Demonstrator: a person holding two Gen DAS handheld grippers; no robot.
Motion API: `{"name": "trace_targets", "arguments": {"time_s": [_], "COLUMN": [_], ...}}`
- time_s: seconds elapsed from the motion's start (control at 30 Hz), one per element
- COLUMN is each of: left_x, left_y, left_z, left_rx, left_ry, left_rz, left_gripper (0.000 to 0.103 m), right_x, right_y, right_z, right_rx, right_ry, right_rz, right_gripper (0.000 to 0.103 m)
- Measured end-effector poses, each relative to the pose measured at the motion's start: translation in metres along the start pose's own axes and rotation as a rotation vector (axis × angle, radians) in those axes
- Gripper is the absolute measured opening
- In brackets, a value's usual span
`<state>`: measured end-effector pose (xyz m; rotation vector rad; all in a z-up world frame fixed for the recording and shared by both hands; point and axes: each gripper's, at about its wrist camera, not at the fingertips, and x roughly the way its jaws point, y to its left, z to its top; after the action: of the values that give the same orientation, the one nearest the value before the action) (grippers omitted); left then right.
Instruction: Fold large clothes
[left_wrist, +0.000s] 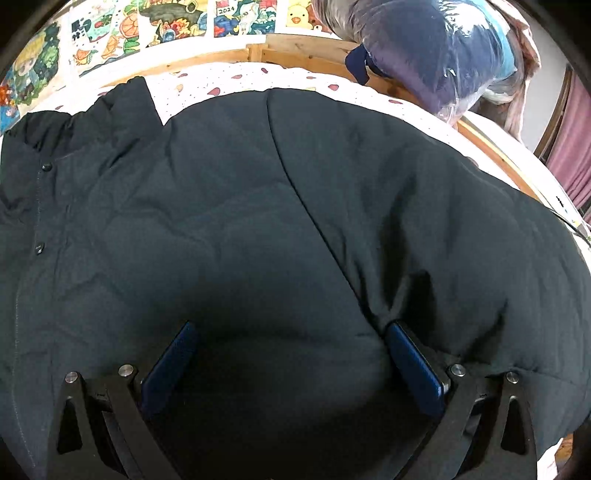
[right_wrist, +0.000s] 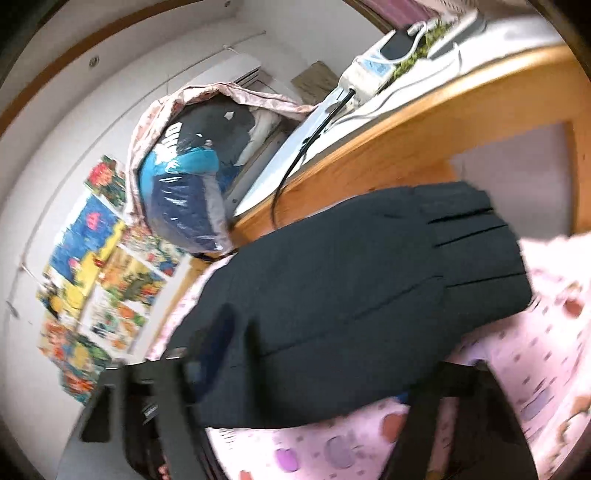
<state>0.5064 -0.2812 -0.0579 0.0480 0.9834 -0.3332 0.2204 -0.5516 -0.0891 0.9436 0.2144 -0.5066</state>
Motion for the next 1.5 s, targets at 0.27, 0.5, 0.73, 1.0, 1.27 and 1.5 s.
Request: {"name": "trace_targets", "arguments": {"time_s": [0.27, 0.5, 0.73, 1.0, 1.27, 1.5], "left_x": [-0.061, -0.131, -0.195, -0.226, -0.182, -0.147], "left_y": [0.042, 0.087, 0.137, 0.18, 0.186, 0.177], "left_z": [-0.008, -0.021, -0.061, -0.106, -0.107, -0.117], "left_rx": [-0.097, -0.099, -0.109, -0.16, -0.272, -0.278], "left_ry": [-0.127, -0.231, -0.278, -0.289, -0.158, -0.046], "left_rz": [-0.131, -0.186, -0.221, -0.359, -0.507, -0.499], "left_gripper": [0.103, 0.103, 0.103, 0.103, 0.103, 0.102], "right_x": [-0.032, -0.083, -0.104, -0.111, -0.1, -0.112], "right_y": [0.025, 0.122, 0.217, 0.266, 0.241, 0.218], "right_z": [0.038, 0.041, -0.007, -0.113, -0.191, -0.2], "right_rx": [-0.156, -0.515, -0.884, -1.262, -1.325, -1.269], "right_ry": [-0.108, -0.236, -0.127, 0.122, 0.407, 0.453], "right_rz": [-0.003, 0.114, 0.285, 0.352, 0.355, 0.371], "right_gripper": [0.014, 0.012, 0.012, 0.012, 0.012, 0.017]}}
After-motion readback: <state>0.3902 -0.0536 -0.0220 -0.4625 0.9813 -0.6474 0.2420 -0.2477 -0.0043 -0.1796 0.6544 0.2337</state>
